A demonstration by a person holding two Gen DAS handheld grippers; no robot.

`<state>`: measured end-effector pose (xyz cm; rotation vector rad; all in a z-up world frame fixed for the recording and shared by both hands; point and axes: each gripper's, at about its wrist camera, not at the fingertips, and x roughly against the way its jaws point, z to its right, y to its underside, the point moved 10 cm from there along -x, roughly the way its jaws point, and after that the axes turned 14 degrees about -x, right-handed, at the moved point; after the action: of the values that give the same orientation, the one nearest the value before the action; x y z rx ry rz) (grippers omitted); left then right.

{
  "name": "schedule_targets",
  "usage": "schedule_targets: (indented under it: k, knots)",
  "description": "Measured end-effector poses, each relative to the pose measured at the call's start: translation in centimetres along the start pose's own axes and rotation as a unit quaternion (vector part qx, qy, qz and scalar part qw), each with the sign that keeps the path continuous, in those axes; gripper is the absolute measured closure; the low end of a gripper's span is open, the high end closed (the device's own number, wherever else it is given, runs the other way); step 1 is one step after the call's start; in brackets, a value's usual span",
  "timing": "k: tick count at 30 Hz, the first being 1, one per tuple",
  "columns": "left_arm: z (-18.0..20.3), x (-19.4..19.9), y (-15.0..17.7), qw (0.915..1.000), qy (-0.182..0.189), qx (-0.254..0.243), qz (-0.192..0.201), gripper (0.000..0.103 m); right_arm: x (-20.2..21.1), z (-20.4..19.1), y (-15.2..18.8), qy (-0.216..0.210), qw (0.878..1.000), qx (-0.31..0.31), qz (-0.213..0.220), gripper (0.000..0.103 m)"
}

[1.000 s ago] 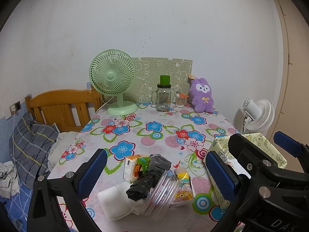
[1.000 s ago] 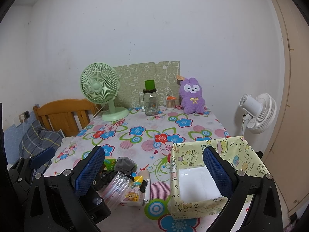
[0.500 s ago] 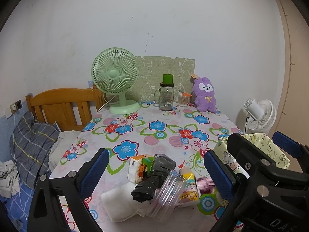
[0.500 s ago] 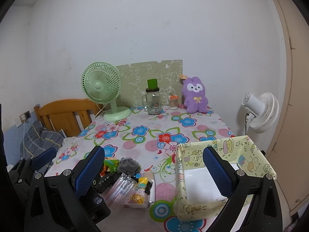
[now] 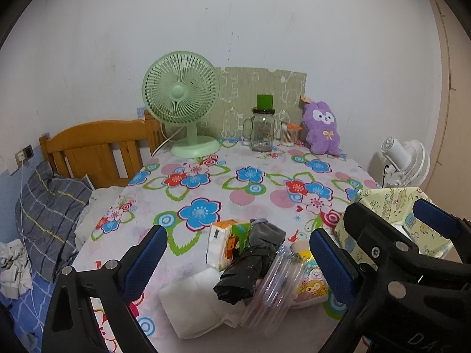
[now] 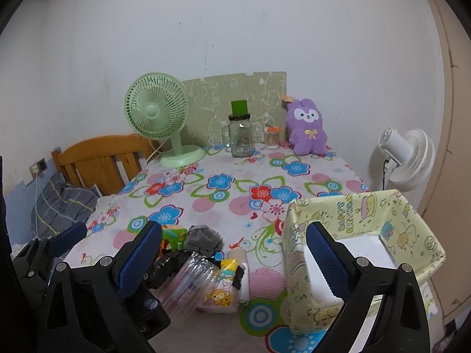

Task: Organize soft objects
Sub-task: 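Grasp the black plastic bundle with the left tool while the right tool grasps the clear straws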

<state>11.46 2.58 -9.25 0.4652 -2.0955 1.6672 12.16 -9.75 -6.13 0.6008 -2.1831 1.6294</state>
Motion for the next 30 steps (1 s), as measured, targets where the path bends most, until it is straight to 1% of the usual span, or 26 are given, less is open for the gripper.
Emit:
schedule_targets:
  k: [11,17,22,26,28,30]
  knots:
    - [-0.6,-2.4,3.1,0.999,0.017,-0.002,-0.041,0.005,-2.6,-0.9,3.1,0.001,0.999,0.01,-0.039,0.009]
    - [-0.5,-3.5,4.1,0.9982,0.025,-0.002,-0.055,0.009,-3.9,-1.5,4.5,0.004,0.998,0.021,-0.057,0.01]
    - [-0.6,-4.5,4.7,0.9972,0.033,0.0,-0.067,0.013,-5.0,-1.6,5.3,0.009,0.997,0.024,-0.074,0.013]
    - [-0.4,-5.0,5.0,0.9967,0.038,-0.001,-0.072,0.023,-5.9,-1.6,5.9,0.013,0.996,0.019,-0.09,0.016]
    - [-0.1,-5.3,5.3,0.996,0.045,-0.003,-0.077,0.028,-6.4,-1.6,6.3,0.017,0.995,0.017,-0.098,0.02]
    - [0.2,-5.7,5.7,0.9949,0.053,-0.005,-0.085,0.036,-6.8,-1.7,6.8,0.018,0.994,0.019,-0.107,0.023]
